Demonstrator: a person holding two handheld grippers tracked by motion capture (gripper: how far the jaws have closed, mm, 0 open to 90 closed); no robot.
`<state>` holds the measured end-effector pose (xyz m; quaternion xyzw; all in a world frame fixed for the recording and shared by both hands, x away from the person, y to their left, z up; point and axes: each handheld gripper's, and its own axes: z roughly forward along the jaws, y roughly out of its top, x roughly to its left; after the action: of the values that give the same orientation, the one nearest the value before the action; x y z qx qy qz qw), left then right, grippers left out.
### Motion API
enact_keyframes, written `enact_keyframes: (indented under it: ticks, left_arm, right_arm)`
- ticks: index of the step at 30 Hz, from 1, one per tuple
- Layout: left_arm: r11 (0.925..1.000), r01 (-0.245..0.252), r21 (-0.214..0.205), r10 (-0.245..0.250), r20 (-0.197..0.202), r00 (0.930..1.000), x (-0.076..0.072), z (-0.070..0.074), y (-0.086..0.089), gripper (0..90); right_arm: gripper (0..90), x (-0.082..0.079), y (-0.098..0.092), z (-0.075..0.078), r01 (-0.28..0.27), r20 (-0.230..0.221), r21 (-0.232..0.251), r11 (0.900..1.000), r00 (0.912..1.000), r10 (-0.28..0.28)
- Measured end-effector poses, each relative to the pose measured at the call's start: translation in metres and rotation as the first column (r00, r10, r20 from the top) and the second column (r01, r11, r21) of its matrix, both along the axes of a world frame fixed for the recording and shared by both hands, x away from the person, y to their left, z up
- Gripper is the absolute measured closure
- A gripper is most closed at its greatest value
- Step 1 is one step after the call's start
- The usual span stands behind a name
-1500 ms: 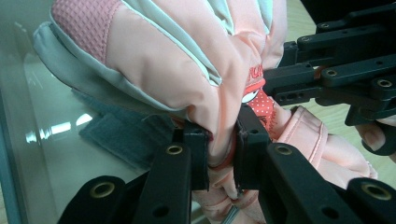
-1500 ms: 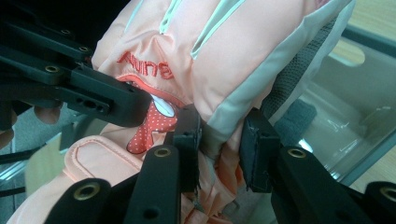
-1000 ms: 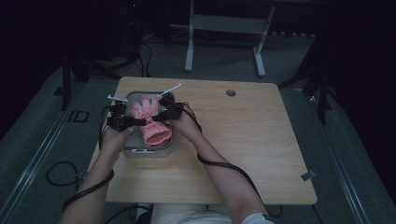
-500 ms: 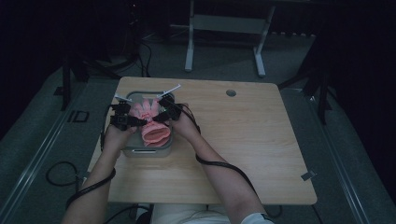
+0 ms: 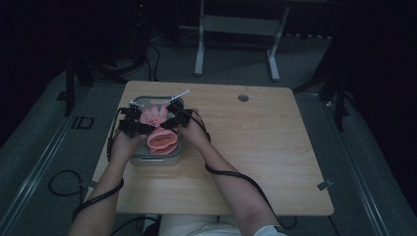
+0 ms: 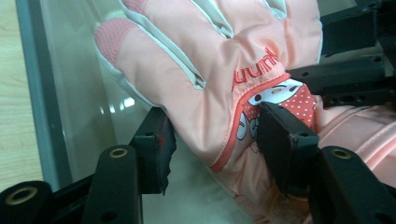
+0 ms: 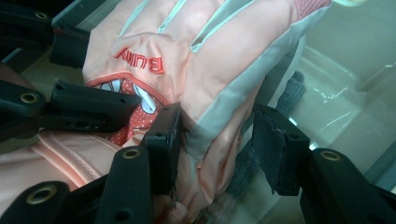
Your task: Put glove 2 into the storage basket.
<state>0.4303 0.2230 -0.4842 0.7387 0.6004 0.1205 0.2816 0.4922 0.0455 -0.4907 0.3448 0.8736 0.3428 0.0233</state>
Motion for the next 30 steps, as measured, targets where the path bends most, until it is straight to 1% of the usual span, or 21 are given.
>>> enact_keyframes:
  ticks: [1, 2, 3, 6, 7, 8, 9, 10, 11, 12, 14, 16, 18, 22, 26, 30]
  left_arm:
    - [1.0000, 0.000, 0.000, 0.000, 0.000, 1.0000, 0.000, 0.000, 0.000, 46.3]
    - [1.0000, -0.001, -0.002, 0.001, 0.014, 0.9999, 0.000, 0.001, 0.000, 46.3]
    - [1.0000, -0.001, -0.002, 0.001, 0.014, 0.9999, 0.000, 0.001, 0.000, 46.2]
    - [0.9989, -0.010, -0.047, 0.012, 0.042, 0.9991, -0.002, 0.003, 0.003, 46.1]
    - [0.9989, -0.010, -0.047, 0.012, 0.042, 0.9991, -0.002, 0.003, 0.003, 45.9]
    - [0.9978, -0.014, -0.064, 0.017, 0.051, 0.9985, -0.003, 0.004, 0.005, 45.9]
    - [0.9967, -0.017, -0.079, 0.021, 0.060, 0.9980, -0.004, 0.006, 0.006, 45.3]
    - [0.9956, -0.013, -0.093, 0.020, 0.078, 0.9968, -0.004, 0.008, 0.007, 44.5]
    - [0.9956, -0.013, -0.093, 0.020, 0.078, 0.9968, -0.004, 0.008, 0.007, 44.1]
    - [0.9947, 0.000, -0.102, 0.010, 0.099, 0.9950, -0.005, 0.009, 0.008, 43.7]
    - [0.9928, 0.000, -0.120, 0.013, 0.110, 0.9939, -0.007, 0.010, 0.011, 43.3]
    - [0.9918, 0.002, -0.128, 0.013, 0.116, 0.9931, -0.008, 0.011, 0.012, 43.0]
    - [0.9916, 0.002, -0.130, 0.014, 0.120, 0.9927, -0.009, 0.011, 0.013, 43.0]
    - [0.9914, 0.005, -0.130, 0.014, 0.140, 0.9901, -0.015, 0.016, 0.016, 42.1]
    - [0.9917, 0.011, -0.128, 0.008, 0.143, 0.9897, -0.018, 0.019, 0.017, 41.0]
    - [0.9918, 0.015, -0.127, 0.004, 0.150, 0.9887, -0.021, 0.022, 0.017, 40.6]
  right_arm:
    - [52.4, 0.000, 0.000, 0.000, 0.000, 0.000, 0.000, 1.0000, 1.0000, 0.000]
    - [52.8, 0.000, -0.001, 0.001, 0.004, -0.001, 0.000, 1.0000, 1.0000, -0.004]
    - [53.7, 0.000, -0.001, 0.001, 0.005, -0.002, 0.007, 1.0000, 1.0000, -0.005]
    - [55.8, 0.000, -0.004, 0.004, 0.004, -0.010, 0.034, 0.9994, 0.9999, -0.004]
    - [56.1, 0.000, -0.005, 0.006, 0.004, -0.013, 0.047, 0.9989, 0.9999, -0.003]
    - [56.1, 0.000, -0.005, 0.006, 0.004, -0.013, 0.047, 0.9989, 0.9999, -0.003]
    - [56.3, 0.000, -0.006, 0.008, 0.000, -0.004, 0.055, 0.9985, 1.0000, 0.000]
    - [56.4, 0.000, -0.009, 0.012, 0.002, -0.005, 0.070, 0.9975, 1.0000, -0.001]
    - [56.4, 0.000, -0.009, 0.012, 0.002, -0.005, 0.070, 0.9975, 1.0000, -0.001]
    - [56.0, -0.001, -0.010, 0.017, -0.001, 0.005, 0.075, 0.9972, 1.0000, 0.001]
    - [55.7, -0.002, -0.012, 0.021, -0.005, 0.006, 0.091, 0.9958, 1.0000, 0.005]
    - [55.6, -0.003, -0.013, 0.025, -0.008, 0.010, 0.103, 0.9946, 0.9999, 0.007]
    - [55.4, -0.004, -0.014, 0.027, -0.012, 0.010, 0.111, 0.9938, 0.9999, 0.011]
    - [53.7, -0.007, -0.015, 0.034, -0.024, 0.014, 0.130, 0.9913, 0.9996, 0.022]
    - [52.5, -0.010, -0.017, 0.040, -0.031, 0.022, 0.151, 0.9880, 0.9994, 0.028]
    - [51.9, -0.012, -0.017, 0.045, -0.042, 0.031, 0.159, 0.9863, 0.9988, 0.037]
